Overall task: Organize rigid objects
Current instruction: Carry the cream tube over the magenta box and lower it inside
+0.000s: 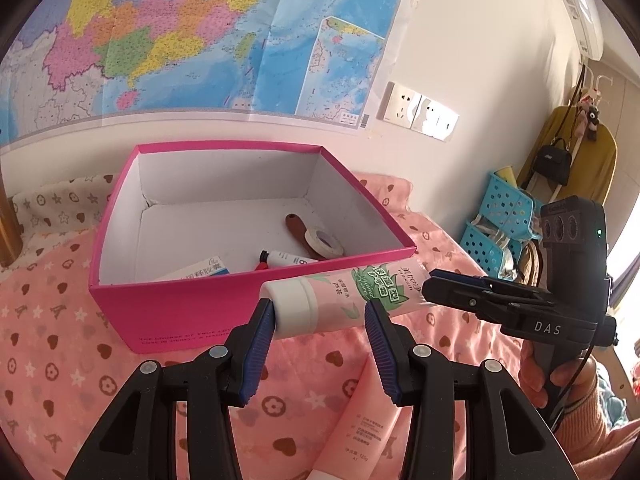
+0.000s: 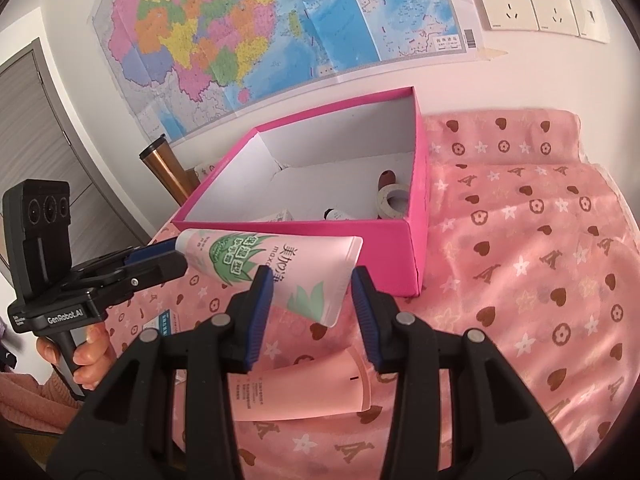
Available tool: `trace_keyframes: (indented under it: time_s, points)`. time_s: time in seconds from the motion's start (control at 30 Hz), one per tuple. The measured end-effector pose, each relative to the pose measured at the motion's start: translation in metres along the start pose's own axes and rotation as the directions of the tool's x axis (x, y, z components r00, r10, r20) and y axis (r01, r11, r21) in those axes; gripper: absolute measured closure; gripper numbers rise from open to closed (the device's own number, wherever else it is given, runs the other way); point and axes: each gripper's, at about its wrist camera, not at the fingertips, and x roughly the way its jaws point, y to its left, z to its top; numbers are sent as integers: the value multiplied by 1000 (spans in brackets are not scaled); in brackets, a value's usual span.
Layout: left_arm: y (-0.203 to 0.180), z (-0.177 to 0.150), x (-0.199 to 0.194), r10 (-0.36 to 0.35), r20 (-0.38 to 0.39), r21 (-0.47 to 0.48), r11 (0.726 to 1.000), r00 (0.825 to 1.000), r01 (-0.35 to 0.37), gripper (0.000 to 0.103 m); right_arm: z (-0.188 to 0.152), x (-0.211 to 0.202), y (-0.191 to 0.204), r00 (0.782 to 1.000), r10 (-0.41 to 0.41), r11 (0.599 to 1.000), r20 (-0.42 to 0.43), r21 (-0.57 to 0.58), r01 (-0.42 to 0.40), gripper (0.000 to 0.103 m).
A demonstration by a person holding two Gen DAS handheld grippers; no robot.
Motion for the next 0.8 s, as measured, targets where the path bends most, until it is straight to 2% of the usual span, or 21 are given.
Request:
trace_keyframes:
  time_s: [0.8]
  points:
    - [-3, 8, 3, 4, 26, 12, 1000, 1000, -4, 57, 14, -4, -2, 1000, -10, 1000, 25, -19, 11, 59]
